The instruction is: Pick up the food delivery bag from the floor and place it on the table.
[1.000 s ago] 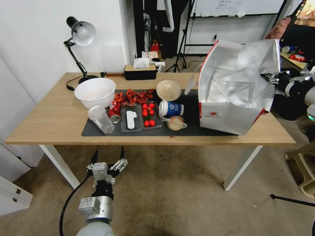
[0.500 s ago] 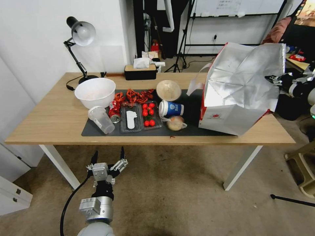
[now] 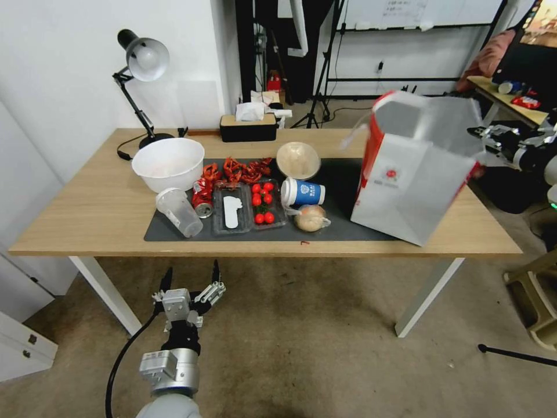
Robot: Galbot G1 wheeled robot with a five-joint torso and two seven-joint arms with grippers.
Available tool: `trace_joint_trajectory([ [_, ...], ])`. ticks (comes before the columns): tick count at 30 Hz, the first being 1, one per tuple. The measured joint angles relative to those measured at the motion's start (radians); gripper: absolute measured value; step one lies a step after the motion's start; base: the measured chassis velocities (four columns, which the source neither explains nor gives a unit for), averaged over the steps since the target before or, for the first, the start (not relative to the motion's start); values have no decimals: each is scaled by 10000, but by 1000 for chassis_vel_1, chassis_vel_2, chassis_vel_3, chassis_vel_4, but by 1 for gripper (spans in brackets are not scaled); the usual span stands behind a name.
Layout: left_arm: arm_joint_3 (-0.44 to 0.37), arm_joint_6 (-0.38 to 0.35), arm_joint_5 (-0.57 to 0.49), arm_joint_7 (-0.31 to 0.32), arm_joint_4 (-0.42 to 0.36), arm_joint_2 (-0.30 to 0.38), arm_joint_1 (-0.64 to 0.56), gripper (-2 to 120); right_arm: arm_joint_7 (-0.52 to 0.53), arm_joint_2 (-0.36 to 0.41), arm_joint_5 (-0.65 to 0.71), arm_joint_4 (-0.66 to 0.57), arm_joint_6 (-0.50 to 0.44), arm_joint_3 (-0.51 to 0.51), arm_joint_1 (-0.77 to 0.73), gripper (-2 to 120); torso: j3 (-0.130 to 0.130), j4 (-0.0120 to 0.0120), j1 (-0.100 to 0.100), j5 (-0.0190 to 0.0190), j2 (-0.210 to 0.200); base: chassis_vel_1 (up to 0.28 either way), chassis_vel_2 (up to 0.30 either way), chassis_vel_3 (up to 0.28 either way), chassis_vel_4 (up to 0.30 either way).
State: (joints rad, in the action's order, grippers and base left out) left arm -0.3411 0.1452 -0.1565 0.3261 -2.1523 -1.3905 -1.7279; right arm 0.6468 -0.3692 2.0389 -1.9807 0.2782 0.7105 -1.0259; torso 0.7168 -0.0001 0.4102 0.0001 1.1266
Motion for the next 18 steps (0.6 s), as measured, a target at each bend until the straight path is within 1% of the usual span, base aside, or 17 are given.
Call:
trace_joint_trajectory([
  [2, 18, 1, 10, 0, 17, -27, 9, 100, -6, 29, -59, 13, 2, -52, 41, 68, 0, 0, 0, -1, 0, 0, 0, 0, 0],
  [4, 22, 1, 10, 1, 17, -32, 10, 100, -7, 35, -89, 14, 2, -62, 48, 69, 0, 0, 0, -1, 0, 0, 0, 0, 0],
  [5, 28, 2, 4, 2, 17, -38, 11, 100, -16, 41, -188, 14, 2, -81, 52, 78, 0, 0, 0, -1, 0, 0, 0, 0, 0],
  [6, 29, 1, -6, 5, 15, -38, 10, 100, -21, 41, -248, 9, 2, -84, 50, 82, 0, 0, -1, 0, 0, 0, 0, 0, 0],
  [7, 29, 1, -6, 5, 15, -38, 10, 100, -21, 41, -248, 9, 2, -84, 50, 82, 0, 0, -1, 0, 0, 0, 0, 0, 0],
  [9, 24, -1, -25, 5, -4, -24, 8, 100, -38, 38, -391, -26, 2, -84, 19, 91, 0, 0, -1, 0, 0, 0, 0, 0, 0],
  [10, 24, -1, -25, 5, -4, -24, 8, 100, -38, 38, -391, -26, 2, -84, 19, 91, 0, 0, -1, 0, 0, 0, 0, 0, 0],
  [12, -11, -2, -64, 6, -63, 16, 4, 100, -138, 39, -644, -123, -40, -66, -46, 99, 0, 0, -1, 0, 0, 0, 0, 0, 0],
  [14, -24, -2, -78, 9, -78, 24, 3, 100, -166, 43, -724, -153, -69, -43, -65, 99, 0, 0, -1, 0, 0, 0, 0, 0, 0],
  [15, -46, -8, -109, 22, -106, 46, 0, 100, -306, 68, -973, -266, -194, 54, -158, 100, 0, 0, 0, -2, 0, 0, 0, 0, 0],
  [16, -51, -130, -175, 104, -211, 69, -22, 100, -564, 103, -1517, -520, -443, 185, -384, 100, 0, 0, 0, -3, 0, 0, 0, 0, 0],
  [17, -51, -130, -175, 104, -211, 69, -22, 100, -564, 103, -1517, -520, -443, 185, -384, 100, 0, 0, 0, -3, 0, 0, 0, 0, 0],
  [18, -53, -160, -188, 117, -241, 73, -33, 100, -697, 111, -1825, -622, -538, 237, -488, 100, 0, 0, -1, -1, 0, 0, 0, 0, 0],
])
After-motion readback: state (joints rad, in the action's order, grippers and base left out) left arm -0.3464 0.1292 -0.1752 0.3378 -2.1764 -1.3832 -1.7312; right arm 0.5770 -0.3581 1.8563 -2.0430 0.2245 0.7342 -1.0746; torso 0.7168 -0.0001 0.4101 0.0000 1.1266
